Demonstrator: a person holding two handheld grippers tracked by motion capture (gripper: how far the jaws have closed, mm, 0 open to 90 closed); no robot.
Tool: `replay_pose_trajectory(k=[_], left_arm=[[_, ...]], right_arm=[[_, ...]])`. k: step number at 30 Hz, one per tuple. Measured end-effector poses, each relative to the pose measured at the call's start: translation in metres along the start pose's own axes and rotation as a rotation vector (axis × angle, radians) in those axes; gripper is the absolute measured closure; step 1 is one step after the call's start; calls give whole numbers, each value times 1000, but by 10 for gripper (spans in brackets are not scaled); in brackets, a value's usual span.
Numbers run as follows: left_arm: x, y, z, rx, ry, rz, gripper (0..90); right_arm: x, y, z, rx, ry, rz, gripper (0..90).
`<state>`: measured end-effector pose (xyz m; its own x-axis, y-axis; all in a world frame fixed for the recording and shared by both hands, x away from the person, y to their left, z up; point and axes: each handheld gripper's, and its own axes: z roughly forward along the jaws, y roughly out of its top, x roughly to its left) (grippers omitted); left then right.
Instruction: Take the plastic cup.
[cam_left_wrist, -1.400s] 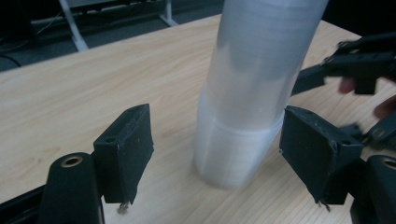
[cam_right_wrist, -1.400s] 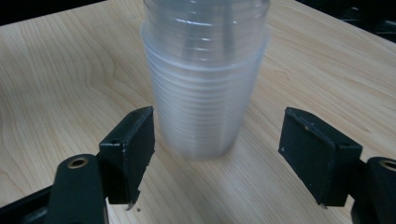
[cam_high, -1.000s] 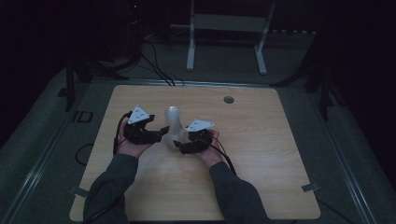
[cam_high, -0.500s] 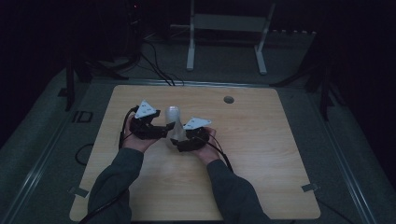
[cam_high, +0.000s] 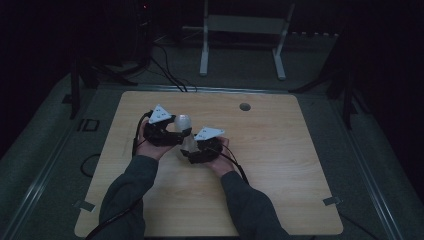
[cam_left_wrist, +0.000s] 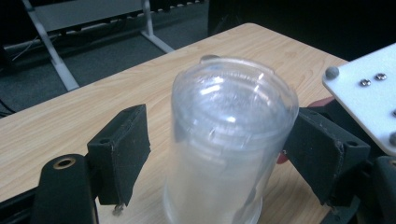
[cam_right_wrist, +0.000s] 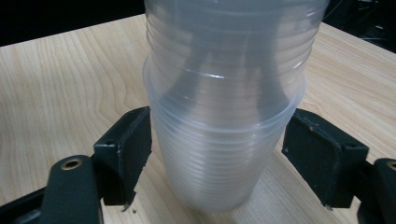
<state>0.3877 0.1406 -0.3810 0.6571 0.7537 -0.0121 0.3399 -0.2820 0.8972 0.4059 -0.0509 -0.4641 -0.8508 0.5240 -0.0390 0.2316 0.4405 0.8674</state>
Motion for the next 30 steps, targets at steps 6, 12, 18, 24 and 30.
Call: replay_pose_trajectory(k=[6,12,18,24,30], left_arm=[[0,1,-1,-13,1,1,264],[0,2,-5,-21,-2,1,377],[-1,3,-6,-11,-5,4,394],[0,4,-9,-17,-4,-3,390],[0,7,-13,-32,-6,-6,388]], right_arm=[[4,0,0,-1,12,-16,260],[5,0,-1,3,20,-15,267],[6,0,-2,3,21,-19,266],[4,4,-1,-15,6,-11,217],[6,10,1,-24,11,-16,204]])
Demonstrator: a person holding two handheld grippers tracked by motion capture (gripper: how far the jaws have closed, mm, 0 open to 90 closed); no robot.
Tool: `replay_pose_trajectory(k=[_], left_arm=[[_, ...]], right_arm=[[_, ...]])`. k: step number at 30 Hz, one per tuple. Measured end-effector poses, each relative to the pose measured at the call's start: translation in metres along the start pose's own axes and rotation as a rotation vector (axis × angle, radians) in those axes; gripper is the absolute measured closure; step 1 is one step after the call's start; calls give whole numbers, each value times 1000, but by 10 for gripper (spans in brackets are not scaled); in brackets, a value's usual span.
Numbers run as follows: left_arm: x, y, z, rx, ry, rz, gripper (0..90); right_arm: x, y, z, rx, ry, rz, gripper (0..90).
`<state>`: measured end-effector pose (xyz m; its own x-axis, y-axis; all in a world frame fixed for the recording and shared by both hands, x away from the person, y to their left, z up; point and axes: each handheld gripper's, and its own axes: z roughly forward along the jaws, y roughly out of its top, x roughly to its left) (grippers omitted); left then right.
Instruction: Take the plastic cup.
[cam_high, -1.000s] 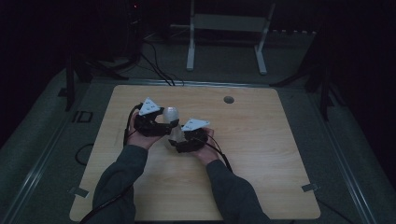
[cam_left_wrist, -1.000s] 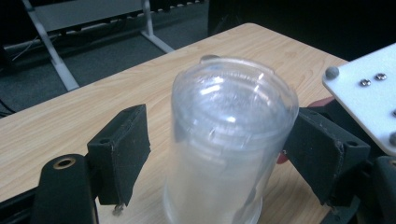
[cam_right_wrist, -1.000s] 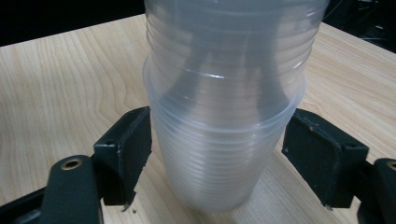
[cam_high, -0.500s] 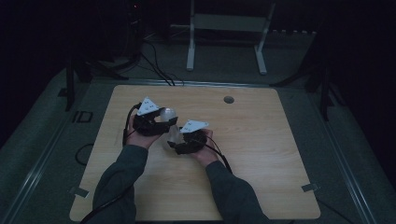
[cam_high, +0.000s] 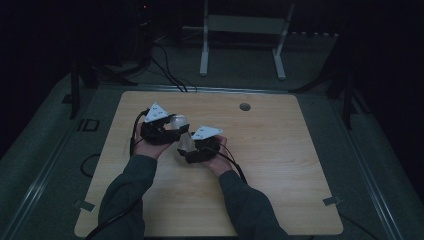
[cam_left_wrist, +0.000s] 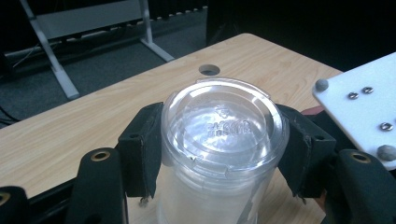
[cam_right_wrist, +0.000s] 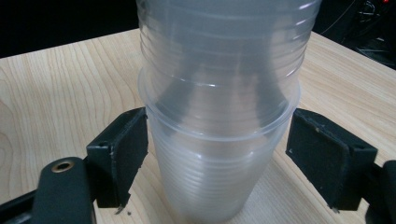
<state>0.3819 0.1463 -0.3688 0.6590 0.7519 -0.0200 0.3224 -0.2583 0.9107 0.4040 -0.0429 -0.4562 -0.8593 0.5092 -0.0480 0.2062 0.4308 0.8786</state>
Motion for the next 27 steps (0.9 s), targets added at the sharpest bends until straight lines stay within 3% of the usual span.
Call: replay_pose_trajectory(k=[15,19,27], left_arm=[[2,10,-10,-10,-11,-8,402],[1,16,-12,1,-7,10,401],[0,28,-21,-23,-9,13,405]], right_arm=[[-1,0,3,13,8,9,228],[-1,-2,2,17,6,13,236],[-2,-3,1,17,2,17,238]])
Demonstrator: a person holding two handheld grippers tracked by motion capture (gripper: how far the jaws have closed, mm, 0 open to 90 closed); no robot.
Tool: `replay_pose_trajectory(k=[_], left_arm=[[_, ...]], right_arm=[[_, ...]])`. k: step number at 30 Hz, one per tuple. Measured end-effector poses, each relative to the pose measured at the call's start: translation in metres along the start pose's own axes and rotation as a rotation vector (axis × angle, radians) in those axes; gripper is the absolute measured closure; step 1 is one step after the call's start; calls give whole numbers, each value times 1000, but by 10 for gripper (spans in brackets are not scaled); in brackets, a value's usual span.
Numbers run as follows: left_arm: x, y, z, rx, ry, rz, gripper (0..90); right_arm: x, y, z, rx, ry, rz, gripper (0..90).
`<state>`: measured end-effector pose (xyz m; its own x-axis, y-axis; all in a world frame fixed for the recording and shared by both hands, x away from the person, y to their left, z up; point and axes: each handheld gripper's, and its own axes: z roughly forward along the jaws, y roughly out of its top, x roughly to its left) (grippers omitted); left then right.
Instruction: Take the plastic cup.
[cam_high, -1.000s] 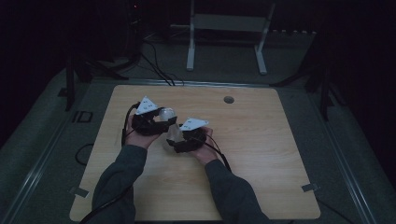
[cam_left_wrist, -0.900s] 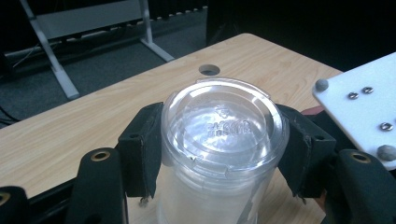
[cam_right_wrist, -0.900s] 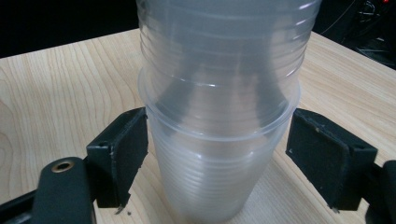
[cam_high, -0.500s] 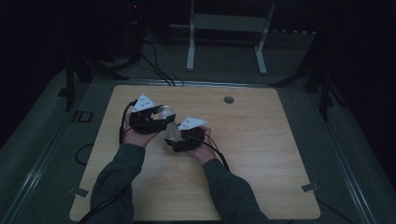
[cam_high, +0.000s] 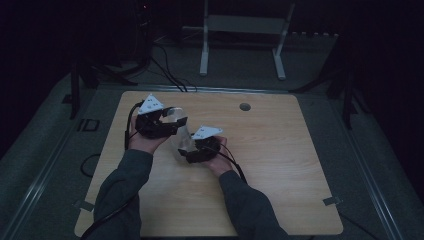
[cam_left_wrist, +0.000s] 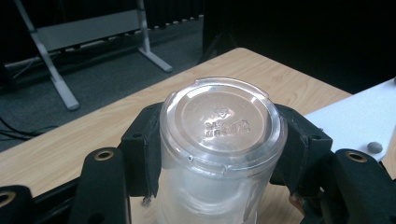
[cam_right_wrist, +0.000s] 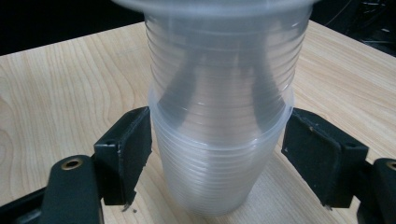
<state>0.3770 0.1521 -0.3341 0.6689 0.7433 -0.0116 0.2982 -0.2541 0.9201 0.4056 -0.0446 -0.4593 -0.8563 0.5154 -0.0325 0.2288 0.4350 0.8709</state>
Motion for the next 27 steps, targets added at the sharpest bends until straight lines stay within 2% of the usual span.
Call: replay_pose_trajectory(k=[10,19,27], left_arm=[[0,15,-14,-28,-19,8,410],[-2,25,-21,-33,-14,13,411],[-3,31,-32,-60,-18,15,414]], right_arm=[[-3,-4,-4,3,-5,9,224],[-3,-6,-7,6,-6,15,224],[-4,-9,-13,17,-3,25,218]])
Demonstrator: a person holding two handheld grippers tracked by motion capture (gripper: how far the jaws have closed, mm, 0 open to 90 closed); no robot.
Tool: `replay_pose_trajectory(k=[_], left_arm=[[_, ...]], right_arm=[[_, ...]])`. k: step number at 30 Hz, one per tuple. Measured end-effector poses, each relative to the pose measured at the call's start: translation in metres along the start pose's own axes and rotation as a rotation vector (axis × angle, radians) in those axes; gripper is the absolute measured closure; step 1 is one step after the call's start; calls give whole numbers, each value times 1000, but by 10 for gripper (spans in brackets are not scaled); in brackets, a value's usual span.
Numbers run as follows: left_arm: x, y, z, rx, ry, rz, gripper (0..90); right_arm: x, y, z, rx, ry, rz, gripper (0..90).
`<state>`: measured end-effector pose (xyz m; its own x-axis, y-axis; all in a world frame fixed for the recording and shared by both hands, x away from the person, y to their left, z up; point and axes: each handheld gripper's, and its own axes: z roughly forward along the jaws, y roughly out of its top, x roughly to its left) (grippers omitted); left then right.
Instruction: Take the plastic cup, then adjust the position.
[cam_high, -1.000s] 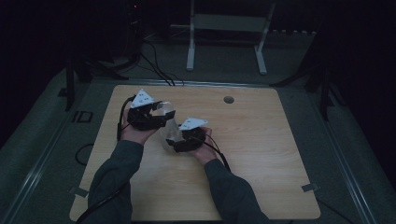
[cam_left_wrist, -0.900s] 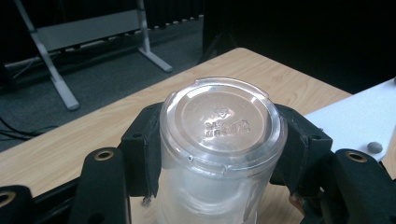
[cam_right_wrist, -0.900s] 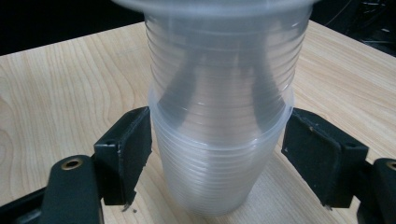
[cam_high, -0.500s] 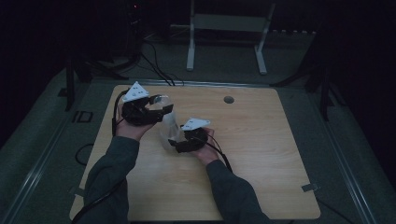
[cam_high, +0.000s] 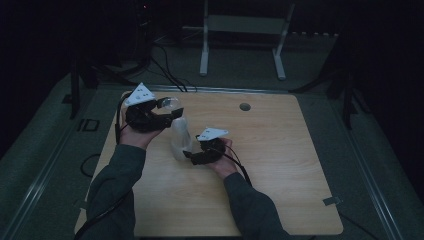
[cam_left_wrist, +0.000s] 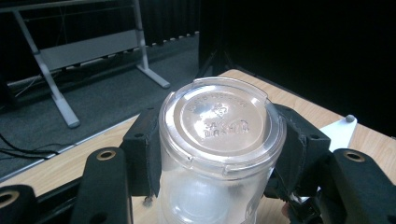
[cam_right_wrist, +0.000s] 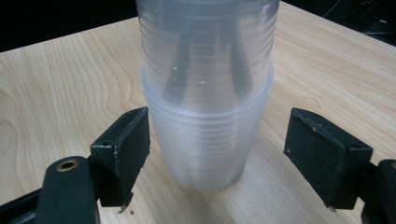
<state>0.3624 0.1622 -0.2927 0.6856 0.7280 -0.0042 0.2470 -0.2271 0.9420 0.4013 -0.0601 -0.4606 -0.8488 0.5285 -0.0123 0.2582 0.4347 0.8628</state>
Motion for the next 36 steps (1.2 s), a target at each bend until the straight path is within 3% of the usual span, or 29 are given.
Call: replay_pose_trajectory(k=[22,36], left_arm=[[-5,5,-26,-37,10,7,416],[-10,0,-40,-49,-12,10,416]], right_arm=[[-11,-18,-45,-11,-52,34,217],[-9,-23,-65,-11,-82,15,228]])
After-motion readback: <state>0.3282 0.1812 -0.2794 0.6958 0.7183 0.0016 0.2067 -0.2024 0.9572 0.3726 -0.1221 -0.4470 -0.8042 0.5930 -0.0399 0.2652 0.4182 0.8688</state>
